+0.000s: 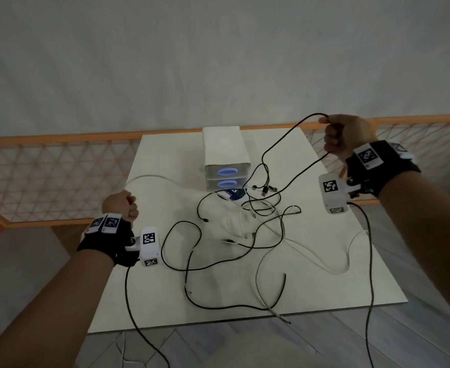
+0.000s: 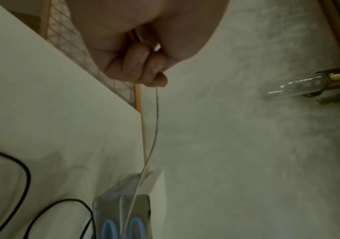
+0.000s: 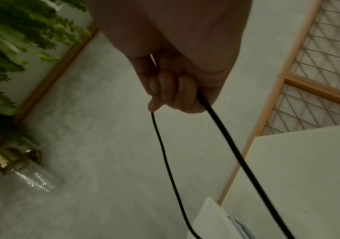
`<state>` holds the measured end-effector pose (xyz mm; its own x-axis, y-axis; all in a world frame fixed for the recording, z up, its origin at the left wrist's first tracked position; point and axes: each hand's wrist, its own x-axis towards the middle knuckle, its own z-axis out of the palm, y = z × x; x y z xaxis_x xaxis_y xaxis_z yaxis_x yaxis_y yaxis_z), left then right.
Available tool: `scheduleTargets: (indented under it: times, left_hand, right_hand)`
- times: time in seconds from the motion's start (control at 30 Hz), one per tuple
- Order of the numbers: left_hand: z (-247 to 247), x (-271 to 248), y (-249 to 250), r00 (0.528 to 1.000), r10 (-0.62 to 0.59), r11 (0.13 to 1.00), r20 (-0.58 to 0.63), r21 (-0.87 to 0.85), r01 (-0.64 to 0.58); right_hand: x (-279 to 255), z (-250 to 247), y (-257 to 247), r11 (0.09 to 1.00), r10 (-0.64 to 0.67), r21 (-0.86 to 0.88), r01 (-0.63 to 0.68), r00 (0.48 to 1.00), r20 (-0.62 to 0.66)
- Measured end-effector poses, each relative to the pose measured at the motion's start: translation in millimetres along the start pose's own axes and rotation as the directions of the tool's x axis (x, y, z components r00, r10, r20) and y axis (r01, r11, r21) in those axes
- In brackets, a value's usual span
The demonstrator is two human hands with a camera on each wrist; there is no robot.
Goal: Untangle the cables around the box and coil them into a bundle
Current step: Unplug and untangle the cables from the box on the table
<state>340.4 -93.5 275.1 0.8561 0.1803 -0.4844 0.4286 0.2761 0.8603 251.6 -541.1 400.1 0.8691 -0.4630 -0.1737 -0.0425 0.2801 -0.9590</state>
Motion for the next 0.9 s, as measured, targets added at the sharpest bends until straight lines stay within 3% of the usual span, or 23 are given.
scheduleTargets:
  times: [0.13,0.27,0.37,0.47,0.53,0.63,0.7,0.77,0.8,0.83,0.9]
  left_hand:
    - [16,-13,-4,0.982,0.006,0.996,0.190,-0.090,0.011]
    - [57,-45,-14,0.941,0.003,0.987,0.338,-0.150,0.051]
    - [95,-68,-29,0.858,0.145,0.985,0.493,0.006,-0.171]
    - [124,-88,-48,0.706,0.250,0.852,0.663,0.197,-0.486]
    - [134,-93,-56,0.692,0.280,0.777,0.665,0.265,-0.570]
    - [131,-84,-51,0.738,0.354,0.841,0.574,0.149,-0.520]
    - [121,-75,-37,0.790,0.325,0.860,0.520,0.185,-0.476]
    - [111,-73,-26,0.802,0.270,0.857,0.533,0.245,-0.452]
    - [109,-73,-23,0.799,0.234,0.858,0.554,0.269,-0.438]
    - [108,-74,-21,0.789,0.199,0.860,0.581,0.283,-0.425]
    - [111,-81,-20,0.778,0.109,0.897,0.619,0.276,-0.346]
  right_hand:
    - [-12,2,3,0.983,0.059,-0.180,-0.026,0.982,0.182]
    - [-30,24,16,0.970,0.122,-0.237,-0.045,0.939,0.321]
    - [-49,51,15,0.962,0.141,-0.272,-0.015,0.882,0.449]
    - [-63,73,9,0.954,0.157,-0.297,0.027,0.802,0.576]
    - [-67,79,4,0.963,0.113,-0.263,0.064,0.788,0.606]
    - [-59,68,-3,0.977,-0.097,-0.125,0.171,0.885,0.456]
    - [-46,46,0,0.969,-0.216,-0.084,0.234,0.959,0.181]
    - [-29,23,12,0.942,-0.273,-0.222,0.252,0.960,-0.067]
    - [-21,14,19,0.889,-0.291,-0.401,0.222,0.949,-0.121]
    - [-17,8,29,0.768,-0.295,-0.622,0.151,0.946,-0.136]
    - [-16,6,50,0.400,-0.323,-0.911,0.098,0.945,-0.041]
